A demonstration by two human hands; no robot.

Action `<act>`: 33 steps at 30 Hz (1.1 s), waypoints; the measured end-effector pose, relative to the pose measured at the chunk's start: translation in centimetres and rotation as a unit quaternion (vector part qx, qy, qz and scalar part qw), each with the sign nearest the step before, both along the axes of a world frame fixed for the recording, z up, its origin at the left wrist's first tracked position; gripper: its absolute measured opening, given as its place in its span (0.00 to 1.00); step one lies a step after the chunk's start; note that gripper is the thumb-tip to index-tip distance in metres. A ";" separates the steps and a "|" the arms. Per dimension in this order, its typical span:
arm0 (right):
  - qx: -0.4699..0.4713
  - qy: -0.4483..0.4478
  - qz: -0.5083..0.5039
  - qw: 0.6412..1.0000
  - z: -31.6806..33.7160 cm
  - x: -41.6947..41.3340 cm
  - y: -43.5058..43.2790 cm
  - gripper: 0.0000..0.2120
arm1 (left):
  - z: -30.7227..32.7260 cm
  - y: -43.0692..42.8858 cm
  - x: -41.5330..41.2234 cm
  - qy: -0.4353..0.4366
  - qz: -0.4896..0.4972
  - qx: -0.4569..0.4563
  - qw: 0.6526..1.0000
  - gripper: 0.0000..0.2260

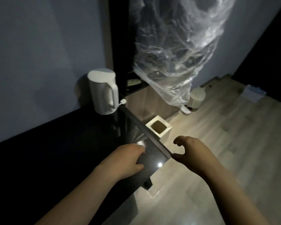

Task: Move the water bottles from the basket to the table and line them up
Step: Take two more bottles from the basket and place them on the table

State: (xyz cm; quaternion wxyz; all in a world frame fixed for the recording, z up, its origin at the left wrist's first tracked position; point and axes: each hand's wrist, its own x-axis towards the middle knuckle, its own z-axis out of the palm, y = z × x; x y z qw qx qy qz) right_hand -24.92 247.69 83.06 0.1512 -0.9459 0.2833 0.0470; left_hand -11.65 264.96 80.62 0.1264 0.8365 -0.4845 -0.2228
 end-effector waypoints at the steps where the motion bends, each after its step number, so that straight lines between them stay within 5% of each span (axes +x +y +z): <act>1: 0.000 -0.002 -0.020 1.000 0.1 -1.1 -1.1 0.20 | 0.2 -1.7 -0.4 -0.006 -0.020 -0.004 1.000 0.16; 16: 0.012 0.018 -0.305 0.952 1.7 -9.4 -12.1 0.22 | 1.2 -24.0 -2.6 -0.009 -0.286 -0.055 0.956 0.18; 33: 0.030 -0.012 -0.426 0.904 0.5 -15.6 -26.9 0.23 | 0.6 -43.7 -7.8 -0.033 -0.408 -0.053 0.911 0.18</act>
